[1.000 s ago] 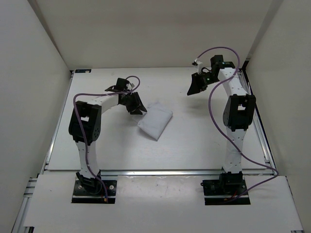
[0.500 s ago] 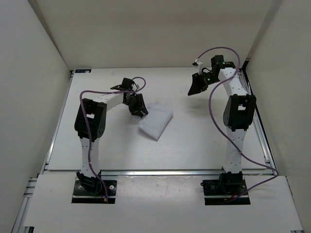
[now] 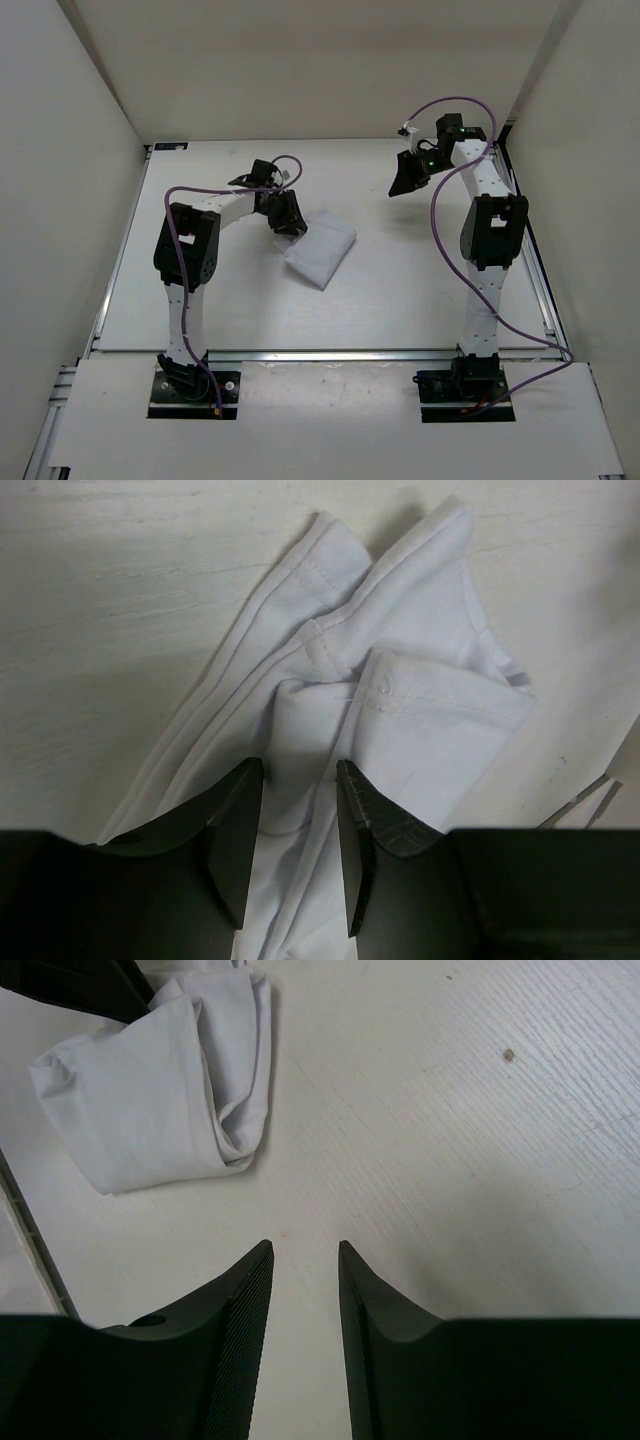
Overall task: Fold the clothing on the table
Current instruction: Fold the skirt
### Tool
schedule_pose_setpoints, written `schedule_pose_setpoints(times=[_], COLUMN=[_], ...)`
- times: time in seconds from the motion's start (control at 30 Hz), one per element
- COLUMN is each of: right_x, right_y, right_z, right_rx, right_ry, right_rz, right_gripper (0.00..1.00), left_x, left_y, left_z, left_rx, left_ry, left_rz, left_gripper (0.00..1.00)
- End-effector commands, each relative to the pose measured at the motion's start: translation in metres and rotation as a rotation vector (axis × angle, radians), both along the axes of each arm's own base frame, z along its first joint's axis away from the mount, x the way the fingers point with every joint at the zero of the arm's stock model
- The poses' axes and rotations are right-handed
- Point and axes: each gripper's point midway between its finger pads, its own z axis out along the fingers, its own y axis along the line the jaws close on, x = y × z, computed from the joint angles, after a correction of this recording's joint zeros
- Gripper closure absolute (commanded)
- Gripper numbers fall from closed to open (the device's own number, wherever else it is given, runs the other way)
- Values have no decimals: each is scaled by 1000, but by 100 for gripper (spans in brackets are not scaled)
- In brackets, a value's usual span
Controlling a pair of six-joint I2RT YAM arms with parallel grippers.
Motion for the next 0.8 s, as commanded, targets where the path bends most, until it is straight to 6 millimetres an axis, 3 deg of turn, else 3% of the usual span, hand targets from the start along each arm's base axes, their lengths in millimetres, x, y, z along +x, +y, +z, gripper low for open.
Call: schedule_pose_setpoints(times=[0.0, 0.2, 0.57, 0.67, 0.73, 0.77], right_x=[6, 11, 8, 8, 8, 7], right_y=[-2, -8, -9, -10, -13, -13], right_z=[24, 23, 21, 20, 19, 18], right_rx=[4, -12, -17, -20, -25, -30], right_ry=[-75, -91, -78, -82, -83, -80], right_rz=[3, -13, -8, -5, -5, -4], right_gripper=[63, 64, 65, 65, 65, 66], left_x=[6, 5, 1, -3, -3, -7], left_y=[-15, -26, -18, -24, -22, -26], left_z=[28, 31, 36, 36, 37, 38], left_rx=[-88, -127, -296, -328, -345, -352], left_ry=[-78, -78, -78, -78, -86, -84], left_rz=[-21, -34, 84, 61, 62, 47], left_gripper=[54, 54, 53, 47, 19, 15])
